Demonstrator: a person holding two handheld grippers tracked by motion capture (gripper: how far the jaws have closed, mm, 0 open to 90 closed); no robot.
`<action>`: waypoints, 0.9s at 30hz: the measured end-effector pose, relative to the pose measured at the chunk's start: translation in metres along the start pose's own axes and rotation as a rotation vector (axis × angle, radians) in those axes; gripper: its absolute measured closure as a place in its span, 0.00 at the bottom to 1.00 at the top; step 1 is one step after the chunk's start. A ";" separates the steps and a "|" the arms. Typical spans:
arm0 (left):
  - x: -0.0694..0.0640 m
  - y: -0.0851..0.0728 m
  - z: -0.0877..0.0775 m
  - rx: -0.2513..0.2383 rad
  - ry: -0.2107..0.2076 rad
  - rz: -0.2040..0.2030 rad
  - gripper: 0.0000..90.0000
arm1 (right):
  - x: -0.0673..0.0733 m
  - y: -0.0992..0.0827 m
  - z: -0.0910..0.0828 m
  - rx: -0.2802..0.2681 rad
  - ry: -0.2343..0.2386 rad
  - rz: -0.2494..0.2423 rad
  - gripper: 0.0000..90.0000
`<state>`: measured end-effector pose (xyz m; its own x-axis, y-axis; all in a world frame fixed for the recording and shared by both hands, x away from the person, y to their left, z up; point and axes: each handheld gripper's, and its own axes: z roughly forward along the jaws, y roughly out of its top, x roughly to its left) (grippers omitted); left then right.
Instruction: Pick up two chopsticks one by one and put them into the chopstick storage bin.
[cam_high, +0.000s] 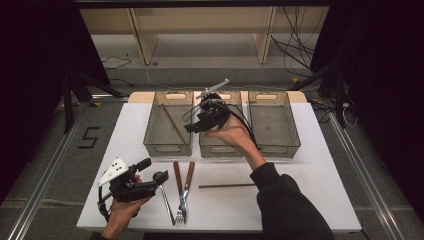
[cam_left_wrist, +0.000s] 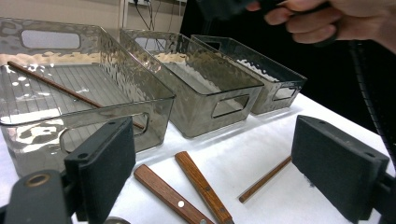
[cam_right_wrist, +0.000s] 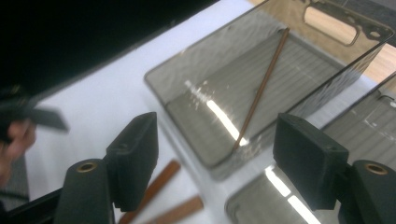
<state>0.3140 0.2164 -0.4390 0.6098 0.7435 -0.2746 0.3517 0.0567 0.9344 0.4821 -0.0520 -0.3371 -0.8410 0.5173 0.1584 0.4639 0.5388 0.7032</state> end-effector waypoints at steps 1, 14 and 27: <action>0.000 0.000 0.000 -0.001 0.001 -0.002 0.15 | 0.001 -0.004 -0.003 0.005 0.002 -0.020 0.33; 0.000 0.000 0.000 0.001 0.002 0.000 0.15 | 0.012 -0.042 -0.026 0.075 0.001 -0.110 0.31; 0.001 -0.001 0.002 0.005 0.004 -0.001 0.15 | 0.009 -0.089 -0.035 0.209 -0.021 -0.148 0.33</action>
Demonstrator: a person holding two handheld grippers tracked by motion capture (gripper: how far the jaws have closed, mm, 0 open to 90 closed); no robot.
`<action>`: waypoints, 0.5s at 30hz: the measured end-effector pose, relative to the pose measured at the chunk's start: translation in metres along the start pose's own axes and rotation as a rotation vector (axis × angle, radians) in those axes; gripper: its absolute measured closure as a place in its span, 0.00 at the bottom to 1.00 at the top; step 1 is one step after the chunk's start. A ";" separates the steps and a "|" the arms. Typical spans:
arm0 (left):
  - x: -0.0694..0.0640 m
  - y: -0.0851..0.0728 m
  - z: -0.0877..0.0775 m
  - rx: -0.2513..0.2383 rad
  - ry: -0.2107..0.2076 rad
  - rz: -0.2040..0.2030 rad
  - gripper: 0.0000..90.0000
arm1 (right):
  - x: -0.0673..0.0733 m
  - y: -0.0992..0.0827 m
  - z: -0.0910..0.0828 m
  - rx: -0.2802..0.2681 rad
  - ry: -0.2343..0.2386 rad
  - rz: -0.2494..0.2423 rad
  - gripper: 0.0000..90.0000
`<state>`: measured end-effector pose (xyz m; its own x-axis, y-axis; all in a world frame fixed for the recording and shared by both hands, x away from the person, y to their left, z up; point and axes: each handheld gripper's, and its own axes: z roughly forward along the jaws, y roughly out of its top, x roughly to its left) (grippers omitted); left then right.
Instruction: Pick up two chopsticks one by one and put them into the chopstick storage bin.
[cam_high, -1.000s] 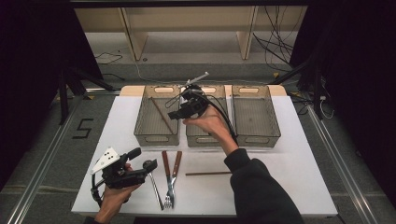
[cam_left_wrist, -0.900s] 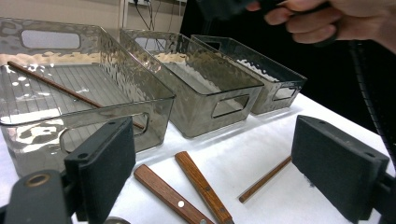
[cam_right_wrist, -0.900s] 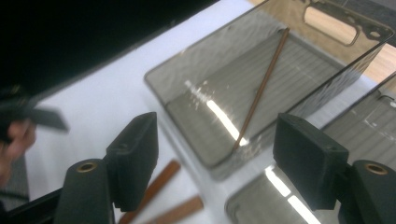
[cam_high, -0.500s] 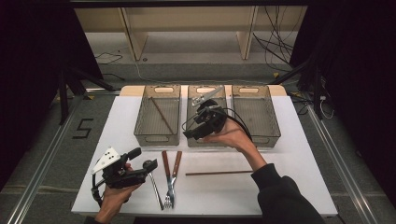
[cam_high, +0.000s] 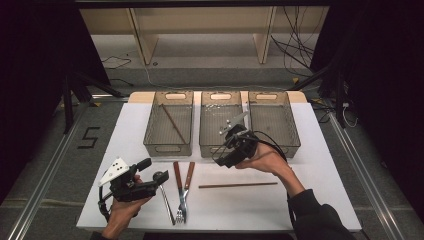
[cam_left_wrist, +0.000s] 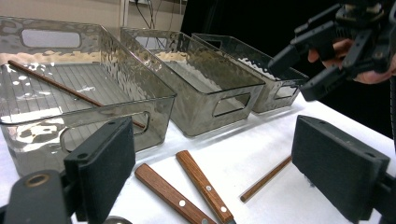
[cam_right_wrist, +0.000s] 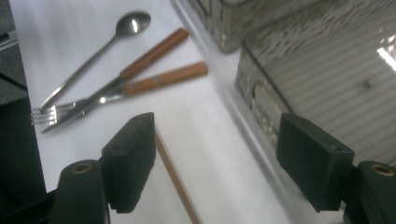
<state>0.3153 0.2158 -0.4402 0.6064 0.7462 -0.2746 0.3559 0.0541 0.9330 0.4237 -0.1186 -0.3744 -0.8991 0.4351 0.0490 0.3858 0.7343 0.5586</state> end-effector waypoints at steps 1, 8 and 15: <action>0.000 0.000 0.000 0.000 0.001 0.001 0.15 | 0.000 -0.003 0.000 0.007 -0.001 -0.001 0.33; 0.000 0.000 0.000 0.000 -0.001 0.001 0.15 | 0.000 -0.020 0.003 0.060 -0.029 -0.004 0.32; 0.001 0.000 0.000 0.002 0.001 0.003 0.15 | 0.001 -0.034 0.010 0.129 -0.037 -0.011 0.34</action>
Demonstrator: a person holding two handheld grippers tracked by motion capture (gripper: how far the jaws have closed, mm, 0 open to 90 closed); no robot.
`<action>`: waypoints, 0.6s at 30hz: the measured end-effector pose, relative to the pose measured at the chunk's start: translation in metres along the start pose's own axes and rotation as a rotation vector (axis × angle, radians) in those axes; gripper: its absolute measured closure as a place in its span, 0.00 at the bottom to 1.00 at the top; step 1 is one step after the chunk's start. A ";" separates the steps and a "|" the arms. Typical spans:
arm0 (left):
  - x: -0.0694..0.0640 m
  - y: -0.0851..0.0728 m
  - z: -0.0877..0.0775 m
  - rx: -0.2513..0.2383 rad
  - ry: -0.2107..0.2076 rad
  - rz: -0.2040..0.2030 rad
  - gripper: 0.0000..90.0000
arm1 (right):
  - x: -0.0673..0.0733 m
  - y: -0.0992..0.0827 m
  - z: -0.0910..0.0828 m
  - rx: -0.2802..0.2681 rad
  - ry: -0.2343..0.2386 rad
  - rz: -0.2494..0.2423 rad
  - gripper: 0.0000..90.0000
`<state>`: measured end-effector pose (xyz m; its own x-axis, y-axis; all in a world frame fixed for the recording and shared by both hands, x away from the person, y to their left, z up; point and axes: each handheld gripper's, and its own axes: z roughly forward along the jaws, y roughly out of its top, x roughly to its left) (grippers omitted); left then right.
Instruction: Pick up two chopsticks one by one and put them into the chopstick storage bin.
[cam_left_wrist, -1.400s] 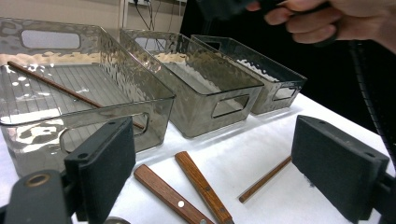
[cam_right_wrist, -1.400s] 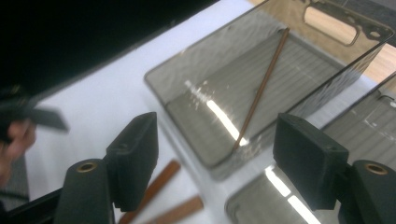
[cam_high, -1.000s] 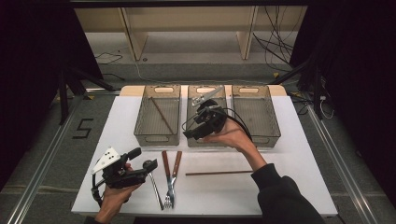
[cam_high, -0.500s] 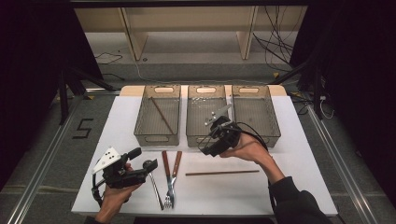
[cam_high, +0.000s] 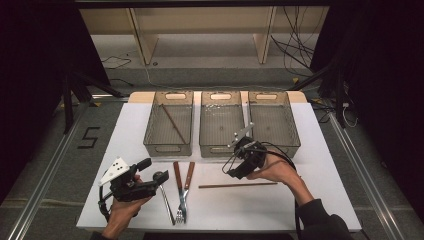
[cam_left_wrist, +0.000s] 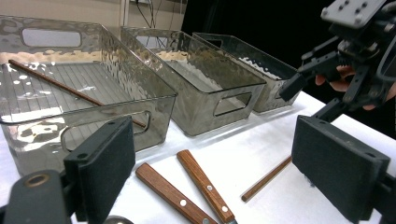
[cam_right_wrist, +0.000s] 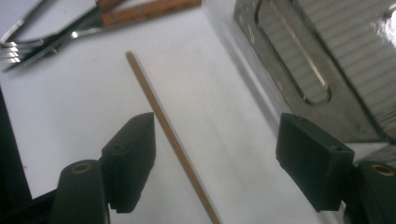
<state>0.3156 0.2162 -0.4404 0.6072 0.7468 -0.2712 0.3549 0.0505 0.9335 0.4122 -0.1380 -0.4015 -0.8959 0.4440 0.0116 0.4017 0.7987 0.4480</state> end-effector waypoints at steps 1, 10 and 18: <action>0.000 0.000 0.000 0.001 0.000 0.001 0.15 | 0.000 -0.002 0.001 0.008 -0.002 -0.001 0.36; 0.000 0.000 0.000 0.001 0.000 0.004 0.15 | -0.001 -0.013 0.010 0.076 -0.009 -0.017 0.50; 0.000 0.000 0.000 -0.001 0.002 0.003 0.15 | 0.002 -0.016 0.020 0.155 -0.001 -0.053 0.60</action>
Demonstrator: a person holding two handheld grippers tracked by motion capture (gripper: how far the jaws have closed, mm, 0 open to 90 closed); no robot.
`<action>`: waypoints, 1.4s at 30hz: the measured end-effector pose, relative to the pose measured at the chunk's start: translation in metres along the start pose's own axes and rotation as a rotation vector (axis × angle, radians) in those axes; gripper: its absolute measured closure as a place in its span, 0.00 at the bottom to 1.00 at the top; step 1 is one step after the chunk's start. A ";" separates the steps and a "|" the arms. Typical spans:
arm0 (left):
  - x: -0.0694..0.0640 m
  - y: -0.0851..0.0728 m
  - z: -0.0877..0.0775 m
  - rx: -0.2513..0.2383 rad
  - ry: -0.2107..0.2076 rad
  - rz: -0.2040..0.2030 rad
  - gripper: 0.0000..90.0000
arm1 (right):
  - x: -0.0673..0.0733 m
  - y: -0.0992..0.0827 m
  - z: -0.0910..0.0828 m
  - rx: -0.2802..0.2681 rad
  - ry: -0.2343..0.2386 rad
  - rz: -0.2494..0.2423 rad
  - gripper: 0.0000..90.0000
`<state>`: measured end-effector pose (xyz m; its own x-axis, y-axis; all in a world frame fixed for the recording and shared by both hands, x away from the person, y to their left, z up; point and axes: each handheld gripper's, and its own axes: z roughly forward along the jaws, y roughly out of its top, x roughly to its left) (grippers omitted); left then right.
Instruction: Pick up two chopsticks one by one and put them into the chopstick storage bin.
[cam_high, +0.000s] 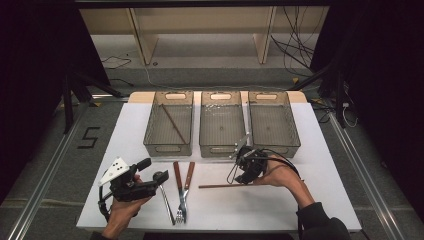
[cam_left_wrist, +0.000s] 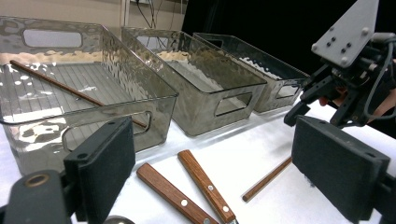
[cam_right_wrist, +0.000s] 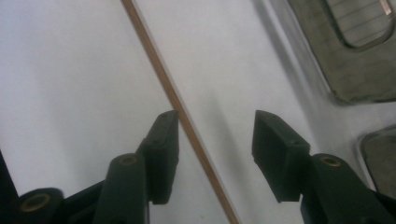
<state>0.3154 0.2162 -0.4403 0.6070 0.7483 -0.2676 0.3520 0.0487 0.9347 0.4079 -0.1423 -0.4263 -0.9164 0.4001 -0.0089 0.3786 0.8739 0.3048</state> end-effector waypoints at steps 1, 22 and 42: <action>0.000 0.000 0.000 0.000 0.000 -0.001 0.15 | 0.000 0.000 0.002 0.010 -0.004 -0.016 0.61; 0.000 0.000 0.000 0.000 -0.003 0.000 0.15 | 0.007 0.001 0.028 0.183 0.002 -0.101 0.81; 0.000 0.000 0.000 -0.001 -0.002 0.002 0.15 | 0.016 0.008 0.029 0.233 0.005 -0.187 0.95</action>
<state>0.3153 0.2166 -0.4400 0.6095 0.7468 -0.2659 0.3499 0.0475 0.9356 0.4006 -0.1208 -0.4520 -0.9736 0.2249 -0.0399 0.2218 0.9725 0.0710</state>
